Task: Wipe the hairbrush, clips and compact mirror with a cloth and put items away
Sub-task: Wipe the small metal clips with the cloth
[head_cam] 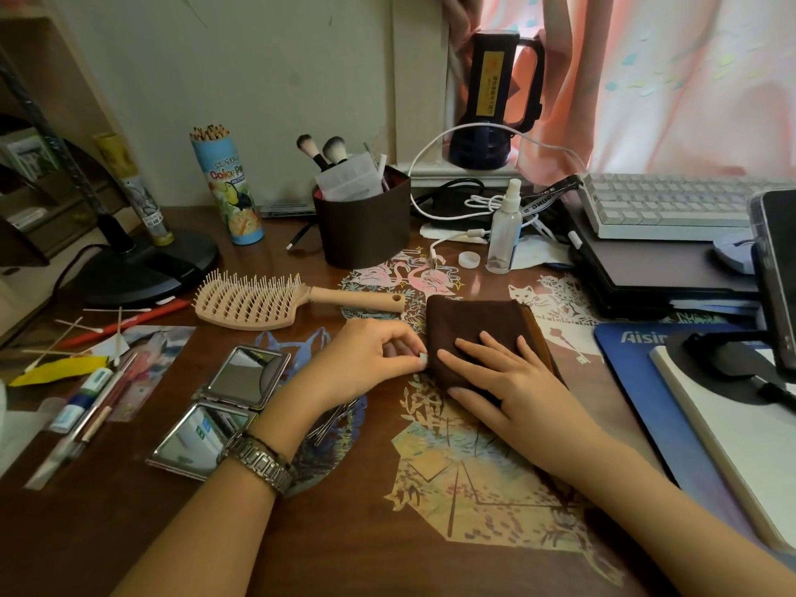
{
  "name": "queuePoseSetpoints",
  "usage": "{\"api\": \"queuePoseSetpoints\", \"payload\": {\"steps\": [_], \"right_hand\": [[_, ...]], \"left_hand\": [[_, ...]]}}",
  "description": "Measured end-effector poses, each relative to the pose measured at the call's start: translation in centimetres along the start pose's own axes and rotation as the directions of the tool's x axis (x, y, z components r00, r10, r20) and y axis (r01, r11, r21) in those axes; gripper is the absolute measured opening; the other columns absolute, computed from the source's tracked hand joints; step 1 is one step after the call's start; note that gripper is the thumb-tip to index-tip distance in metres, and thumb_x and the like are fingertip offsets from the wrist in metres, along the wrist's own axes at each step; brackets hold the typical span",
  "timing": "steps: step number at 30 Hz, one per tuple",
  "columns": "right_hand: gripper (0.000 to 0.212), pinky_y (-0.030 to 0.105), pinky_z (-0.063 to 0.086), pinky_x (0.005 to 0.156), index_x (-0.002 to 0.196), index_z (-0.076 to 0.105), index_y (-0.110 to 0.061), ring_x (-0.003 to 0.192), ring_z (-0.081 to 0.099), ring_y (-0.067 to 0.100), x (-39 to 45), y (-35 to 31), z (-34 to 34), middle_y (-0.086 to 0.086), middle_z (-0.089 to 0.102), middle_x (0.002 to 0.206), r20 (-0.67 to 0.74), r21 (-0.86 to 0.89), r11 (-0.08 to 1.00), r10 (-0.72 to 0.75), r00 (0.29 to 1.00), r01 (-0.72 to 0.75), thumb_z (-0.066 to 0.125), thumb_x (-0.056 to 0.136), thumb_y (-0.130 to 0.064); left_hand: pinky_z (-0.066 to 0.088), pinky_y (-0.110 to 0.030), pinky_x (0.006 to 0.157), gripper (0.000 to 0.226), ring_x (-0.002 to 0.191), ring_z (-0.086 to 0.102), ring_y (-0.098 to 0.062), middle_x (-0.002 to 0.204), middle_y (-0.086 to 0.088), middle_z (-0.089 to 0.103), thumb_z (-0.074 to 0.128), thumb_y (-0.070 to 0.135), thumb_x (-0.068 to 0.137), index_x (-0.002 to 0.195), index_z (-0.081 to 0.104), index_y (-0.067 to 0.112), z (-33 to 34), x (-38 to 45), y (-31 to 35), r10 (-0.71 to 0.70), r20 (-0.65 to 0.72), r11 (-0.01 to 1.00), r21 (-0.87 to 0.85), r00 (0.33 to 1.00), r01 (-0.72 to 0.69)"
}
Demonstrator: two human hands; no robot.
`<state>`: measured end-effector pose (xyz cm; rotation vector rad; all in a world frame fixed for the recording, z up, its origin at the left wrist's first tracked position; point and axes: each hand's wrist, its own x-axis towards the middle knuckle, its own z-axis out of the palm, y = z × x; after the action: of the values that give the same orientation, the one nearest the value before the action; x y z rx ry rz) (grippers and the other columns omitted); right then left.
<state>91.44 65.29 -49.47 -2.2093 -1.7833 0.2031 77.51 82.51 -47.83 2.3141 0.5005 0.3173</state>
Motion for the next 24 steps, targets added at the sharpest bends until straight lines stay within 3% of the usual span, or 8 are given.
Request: {"api": "queuePoseSetpoints", "payload": {"steps": [6,15,24], "right_hand": [[0.052,0.047,0.000,0.118,0.139,0.022,-0.050,0.145,0.004,0.013,-0.3,0.3,-0.2,-0.017,0.019,0.154,0.034,-0.008,1.000,0.004,0.999,-0.004,0.023,0.088,-0.058],[0.049,0.040,-0.005,0.117,0.135,0.024,-0.052,0.144,0.003,0.009,-0.7,1.2,-0.6,-0.022,0.015,0.152,0.054,0.008,1.000,-0.006,0.999,0.005,0.024,0.086,-0.059],[0.053,0.039,-0.004,0.117,0.132,0.026,-0.057,0.144,0.001,0.006,-0.9,2.2,-0.4,-0.026,0.014,0.150,0.044,0.010,0.999,-0.036,0.998,0.036,0.013,0.082,-0.071]], "left_hand": [[0.044,-0.011,0.064,0.010,0.070,0.056,0.001,0.080,0.007,0.066,0.073,0.026,0.080,0.089,0.071,0.024,-1.4,-0.4,-0.8,-0.057,0.013,0.998,-0.007,0.998,0.057],[0.050,-0.017,0.070,0.010,0.082,0.063,-0.009,0.087,0.003,0.069,0.073,0.025,0.080,0.090,0.071,0.024,-3.1,-0.8,-1.8,-0.118,0.004,0.993,-0.018,0.993,0.118],[0.048,-0.017,0.068,0.011,0.081,0.061,-0.013,0.086,0.005,0.066,0.071,0.021,0.082,0.093,0.070,0.021,-4.7,-1.4,-3.2,-0.186,-0.207,0.978,0.056,0.961,0.201]]}}
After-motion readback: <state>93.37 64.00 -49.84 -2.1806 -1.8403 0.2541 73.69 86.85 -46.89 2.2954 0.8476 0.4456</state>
